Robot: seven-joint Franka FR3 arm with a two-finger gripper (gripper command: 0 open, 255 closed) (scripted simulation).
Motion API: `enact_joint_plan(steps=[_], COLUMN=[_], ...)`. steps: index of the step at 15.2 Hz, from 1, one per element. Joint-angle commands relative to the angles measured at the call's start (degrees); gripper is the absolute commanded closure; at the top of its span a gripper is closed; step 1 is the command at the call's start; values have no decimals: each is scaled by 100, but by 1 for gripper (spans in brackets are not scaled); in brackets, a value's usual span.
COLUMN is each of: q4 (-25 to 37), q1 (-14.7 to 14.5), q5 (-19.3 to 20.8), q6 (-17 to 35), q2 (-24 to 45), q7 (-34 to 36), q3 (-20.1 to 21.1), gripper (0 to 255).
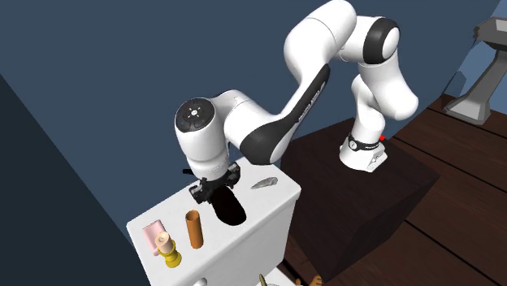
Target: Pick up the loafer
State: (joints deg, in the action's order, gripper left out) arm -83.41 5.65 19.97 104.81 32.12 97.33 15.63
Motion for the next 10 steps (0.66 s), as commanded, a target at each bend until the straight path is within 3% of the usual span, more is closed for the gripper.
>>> enact_joint_plan(steps=[1, 10], q4=[80, 424], q1=[2, -17], q5=[-21, -82], q6=[-124, -583], q2=[-53, -186], q7=[-37, -150], q3=[9, 34], gripper=[255, 255])
